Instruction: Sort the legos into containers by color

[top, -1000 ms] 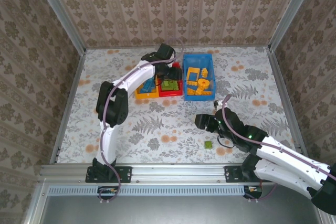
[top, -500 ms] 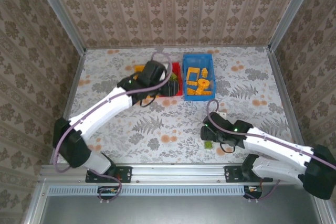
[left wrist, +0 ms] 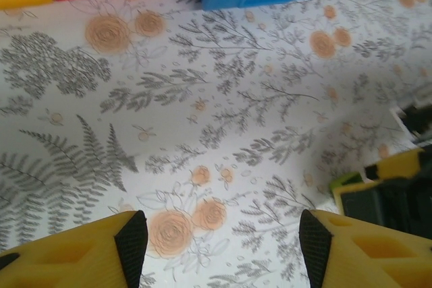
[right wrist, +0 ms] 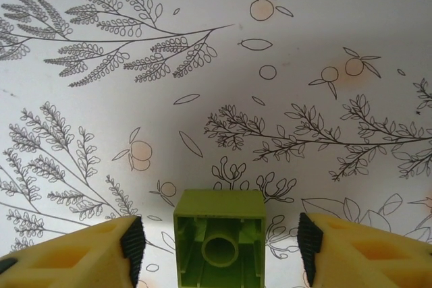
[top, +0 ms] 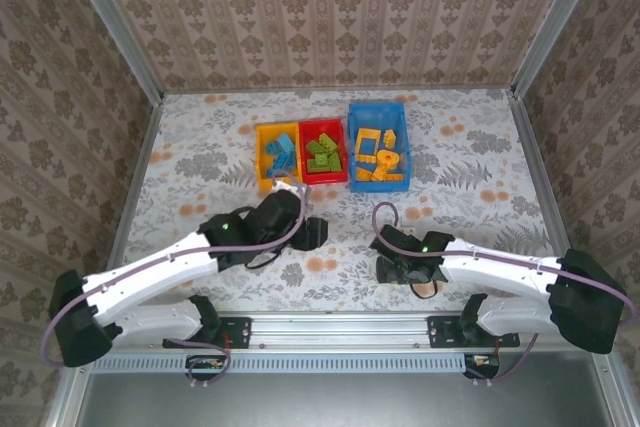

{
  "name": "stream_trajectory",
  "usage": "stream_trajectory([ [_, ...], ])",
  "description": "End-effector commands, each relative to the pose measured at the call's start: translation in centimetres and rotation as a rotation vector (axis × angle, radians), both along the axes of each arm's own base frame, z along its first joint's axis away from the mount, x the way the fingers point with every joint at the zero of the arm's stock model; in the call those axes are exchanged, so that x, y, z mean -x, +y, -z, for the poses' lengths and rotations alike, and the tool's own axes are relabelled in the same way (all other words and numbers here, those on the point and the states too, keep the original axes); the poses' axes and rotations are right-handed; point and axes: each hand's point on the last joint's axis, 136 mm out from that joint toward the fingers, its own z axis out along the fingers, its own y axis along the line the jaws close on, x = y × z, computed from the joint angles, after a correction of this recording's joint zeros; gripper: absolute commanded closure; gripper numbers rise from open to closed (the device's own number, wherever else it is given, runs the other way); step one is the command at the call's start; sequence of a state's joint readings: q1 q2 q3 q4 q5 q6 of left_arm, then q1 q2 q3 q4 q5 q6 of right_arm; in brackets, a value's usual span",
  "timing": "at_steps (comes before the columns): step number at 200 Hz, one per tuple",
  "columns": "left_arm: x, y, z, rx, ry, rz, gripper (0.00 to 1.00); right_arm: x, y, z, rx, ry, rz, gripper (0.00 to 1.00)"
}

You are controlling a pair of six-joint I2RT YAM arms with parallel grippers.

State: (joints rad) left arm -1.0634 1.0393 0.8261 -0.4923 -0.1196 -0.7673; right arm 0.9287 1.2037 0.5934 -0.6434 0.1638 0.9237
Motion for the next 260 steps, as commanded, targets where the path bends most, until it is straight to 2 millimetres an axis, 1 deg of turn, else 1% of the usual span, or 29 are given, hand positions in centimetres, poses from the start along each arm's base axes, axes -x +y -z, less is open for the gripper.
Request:
stream_trajectory([
  [1,1.8,-0.3,0.0,0.112,0.054,0.011,0.35,0.2,0.2,0.8,0.008,0.016,0.0,0.4],
  [14,3.0,-0.3,0.2,0.171,0.087,0.046,0.34,-0.1,0.5,0.9,0.014,0.018,-0.005,0.43],
  [36,4.7,0.5,1.0,0.24,0.148,0.056,0.34,-0.3,0.7,1.2,0.028,0.024,-0.01,0.51],
  [56,5.4,2.0,1.7,0.268,0.174,0.017,0.34,-0.4,0.5,1.1,0.036,0.016,-0.008,0.59],
  [65,5.4,2.7,1.8,0.285,0.168,-0.006,0.34,-0.5,0.5,0.8,0.036,0.003,-0.01,0.65],
  [73,5.2,3.2,1.5,0.302,0.153,-0.028,0.34,-0.9,0.7,0.3,0.028,-0.02,-0.018,0.7],
  [85,4.7,4.0,0.9,0.318,0.122,-0.066,0.33,-1.9,1.3,-1.1,0.013,-0.067,-0.038,0.73],
  [100,3.5,5.1,-0.1,0.319,0.072,-0.126,0.33,-3.7,3.2,-3.5,-0.008,-0.136,-0.087,0.74],
  [121,1.6,5.9,-1.9,0.316,0.01,-0.186,0.33,-7.6,7.0,-7.3,-0.037,-0.216,-0.155,0.74],
  [127,1.0,6.0,-2.2,0.306,-0.002,-0.199,0.34,-8.9,8.0,-7.2,-0.031,-0.213,-0.167,0.74],
  [145,-0.6,6.2,-3.4,0.287,-0.043,-0.233,0.35,-13.5,10.3,-8.8,-0.059,-0.265,-0.17,0.76],
  [159,-1.5,6.2,-4.3,0.274,-0.081,-0.249,0.35,-17.1,11.4,-9.9,-0.067,-0.295,-0.158,0.77],
  [161,-1.6,6.2,-4.5,0.274,-0.086,-0.25,0.35,-18.0,11.9,-10.4,-0.087,-0.318,-0.155,0.77],
  [165,-1.9,6.1,-4.7,0.273,-0.093,-0.254,0.35,-19.2,12.3,-10.8,-0.1,-0.334,-0.148,0.77],
  [184,-2.7,6.0,-5.4,0.258,-0.118,-0.259,0.35,-24.1,13.6,-11.9,-0.138,-0.38,-0.126,0.76],
  [195,-3.0,5.8,-5.4,0.25,-0.12,-0.259,0.35,-26.5,14.3,-12.0,-0.153,-0.392,-0.123,0.77],
  [229,-3.6,5.2,-5.3,0.246,-0.123,-0.258,0.35,-32.5,15.5,-10.8,-0.163,-0.403,-0.117,0.75],
  [244,-3.7,5.1,-5.4,0.241,-0.125,-0.256,0.35,-34.6,16.0,-10.2,-0.176,-0.395,-0.12,0.73],
  [255,-3.8,5.1,-5.3,0.232,-0.125,-0.26,0.35,-35.9,16.5,-9.9,-0.184,-0.396,-0.119,0.69],
  [260,-3.8,5.1,-5.2,0.23,-0.124,-0.261,0.35,-35.9,16.3,-9.2,-0.17,-0.369,-0.121,0.67],
])
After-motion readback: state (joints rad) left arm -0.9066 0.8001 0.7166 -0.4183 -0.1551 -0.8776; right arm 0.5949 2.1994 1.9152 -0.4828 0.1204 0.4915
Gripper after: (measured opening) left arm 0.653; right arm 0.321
